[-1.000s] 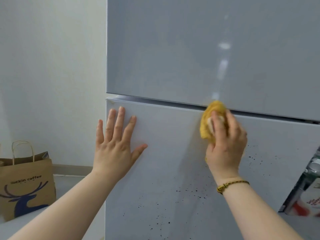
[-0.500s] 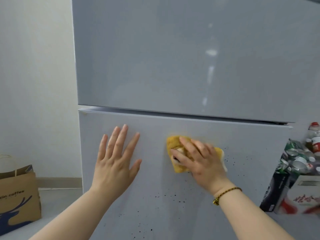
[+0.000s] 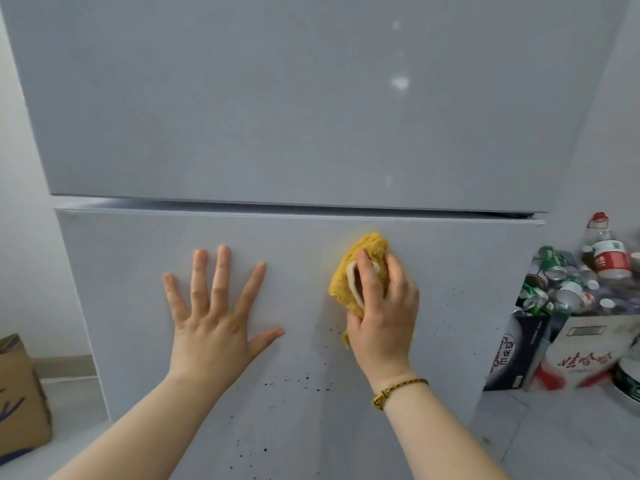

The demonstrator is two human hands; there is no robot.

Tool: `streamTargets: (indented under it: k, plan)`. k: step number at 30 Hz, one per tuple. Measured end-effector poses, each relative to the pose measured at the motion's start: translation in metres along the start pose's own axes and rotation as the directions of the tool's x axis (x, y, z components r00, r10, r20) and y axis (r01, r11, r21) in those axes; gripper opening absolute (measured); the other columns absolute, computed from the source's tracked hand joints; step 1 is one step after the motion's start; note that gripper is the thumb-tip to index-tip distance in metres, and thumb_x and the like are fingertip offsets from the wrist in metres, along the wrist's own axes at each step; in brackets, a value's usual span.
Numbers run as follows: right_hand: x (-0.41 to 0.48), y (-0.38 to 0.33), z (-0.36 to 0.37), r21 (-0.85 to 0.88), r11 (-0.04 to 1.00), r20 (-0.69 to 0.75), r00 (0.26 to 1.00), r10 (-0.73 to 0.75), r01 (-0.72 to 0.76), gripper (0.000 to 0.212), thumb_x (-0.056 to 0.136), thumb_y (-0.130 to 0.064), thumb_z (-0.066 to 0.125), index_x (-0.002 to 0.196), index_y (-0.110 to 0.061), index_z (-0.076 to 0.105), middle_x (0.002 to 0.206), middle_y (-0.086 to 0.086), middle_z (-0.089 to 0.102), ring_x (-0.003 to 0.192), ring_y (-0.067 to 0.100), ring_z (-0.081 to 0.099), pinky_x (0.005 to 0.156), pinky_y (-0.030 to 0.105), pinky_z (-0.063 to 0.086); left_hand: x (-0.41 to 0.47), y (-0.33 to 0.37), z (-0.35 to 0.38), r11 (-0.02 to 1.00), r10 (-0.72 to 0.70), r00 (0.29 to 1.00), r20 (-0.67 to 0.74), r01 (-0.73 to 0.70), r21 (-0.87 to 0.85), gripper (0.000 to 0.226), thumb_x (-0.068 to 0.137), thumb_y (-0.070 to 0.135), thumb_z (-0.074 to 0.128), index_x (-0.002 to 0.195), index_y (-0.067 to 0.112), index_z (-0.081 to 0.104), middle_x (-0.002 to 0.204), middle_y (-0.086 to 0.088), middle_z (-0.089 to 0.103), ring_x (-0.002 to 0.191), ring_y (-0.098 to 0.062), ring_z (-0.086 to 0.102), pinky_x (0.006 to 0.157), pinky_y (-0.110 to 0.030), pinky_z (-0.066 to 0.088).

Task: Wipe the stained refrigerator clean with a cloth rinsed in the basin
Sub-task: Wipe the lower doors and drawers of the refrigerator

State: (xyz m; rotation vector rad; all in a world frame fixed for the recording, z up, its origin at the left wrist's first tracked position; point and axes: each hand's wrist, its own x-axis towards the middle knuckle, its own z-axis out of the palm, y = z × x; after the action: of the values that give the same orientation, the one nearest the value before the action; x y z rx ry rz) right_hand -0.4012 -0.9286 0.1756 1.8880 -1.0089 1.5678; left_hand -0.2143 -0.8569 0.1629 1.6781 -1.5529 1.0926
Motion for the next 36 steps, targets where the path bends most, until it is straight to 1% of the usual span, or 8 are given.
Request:
streamTargets:
  k: [4,8,12,18,22,31,33,36]
  plan:
    - [0.009,0.066,-0.020,-0.111,0.954,0.106,0.958,-0.266,0.277,0.053,0.072,-0.009,0.046,0.123,-0.018,0.040,0.122,0.012,0.035,0.092,0.029,0.040,0.073,0.043,0.051,-0.002,0.009,-0.004,0.998,-0.053,0.993,0.106,0.054,-0.009,0.079,0.080,0.073,0.002,0.142,0.027,0.017,0.146,-0.016,0.013,0.138,-0.022,-0.024,0.095,-0.067,0.009]
    - [0.006,0.103,-0.040,-0.024,0.951,0.056,0.949,0.310,-0.309,0.067,0.075,0.006,0.057,0.134,-0.015,0.033,0.137,0.020,0.033,0.114,0.048,0.041,0.085,0.059,0.046,-0.010,0.011,-0.005,0.996,-0.082,0.988,0.130,0.087,-0.033,0.081,0.080,0.073,0.005,0.136,0.019,0.029,0.142,-0.019,0.017,0.138,-0.020,-0.024,0.095,-0.068,0.009]
    - [0.031,0.085,-0.040,0.201,0.416,0.072,0.436,0.897,-0.887,0.062,0.092,-0.005,0.043,0.146,-0.018,0.017,0.151,0.012,0.015,0.136,0.034,0.018,0.108,0.047,0.028,-0.004,0.015,-0.007,0.993,-0.101,0.985,0.140,0.109,-0.053,0.082,0.080,0.074,0.006,0.136,0.018,0.028,0.143,-0.019,0.015,0.138,-0.019,-0.025,0.095,-0.068,0.009]
    - [0.046,0.075,-0.047,0.151,0.743,0.081,0.757,0.648,-0.652,0.059,0.090,-0.001,0.045,0.144,-0.013,0.024,0.147,0.015,0.021,0.132,0.031,0.023,0.106,0.038,0.027,-0.009,0.017,-0.008,0.991,-0.114,0.983,0.143,0.124,-0.059,0.086,0.078,0.076,0.006,0.135,0.016,0.029,0.141,-0.022,0.014,0.137,-0.018,-0.026,0.096,-0.069,0.009]
    - [0.041,0.107,-0.054,0.061,0.759,0.033,0.761,0.648,-0.648,0.059,0.090,0.001,0.045,0.143,-0.012,0.025,0.148,0.015,0.023,0.134,0.032,0.022,0.102,0.040,0.032,-0.011,0.017,-0.008,0.992,-0.107,0.986,0.131,0.115,-0.053,0.085,0.078,0.076,0.008,0.135,0.017,0.029,0.142,-0.023,0.014,0.140,-0.021,-0.020,0.102,-0.066,0.004]
    - [-0.031,0.120,-0.040,0.140,-0.029,0.139,-0.010,0.990,-0.990,0.049,0.096,-0.014,0.039,0.142,-0.014,0.026,0.142,0.019,0.031,0.127,0.039,0.037,0.100,0.048,0.038,-0.006,0.020,-0.009,0.988,-0.113,0.981,0.157,0.128,-0.083,0.084,0.078,0.075,0.007,0.135,0.018,0.029,0.142,-0.023,0.014,0.137,-0.017,-0.025,0.108,-0.042,-0.019]
    - [-0.016,0.115,-0.039,0.169,0.034,0.091,0.050,0.995,-0.985,0.049,0.095,-0.015,0.039,0.143,-0.016,0.027,0.145,0.016,0.030,0.131,0.037,0.031,0.102,0.050,0.038,-0.007,0.020,-0.009,0.989,-0.105,0.981,0.164,0.121,-0.088,0.084,0.078,0.075,0.007,0.135,0.018,0.029,0.142,-0.023,0.014,0.137,-0.018,-0.025,0.108,-0.041,-0.020]
    - [0.014,0.096,-0.035,0.261,0.393,0.010,0.409,0.912,-0.882,0.064,0.090,0.000,0.041,0.145,-0.024,0.022,0.148,0.010,0.027,0.132,0.032,0.029,0.101,0.051,0.038,-0.007,0.019,-0.010,0.990,-0.098,0.982,0.165,0.113,-0.086,0.083,0.079,0.075,0.007,0.136,0.018,0.029,0.142,-0.023,0.014,0.138,-0.018,-0.025,0.108,-0.042,-0.018]
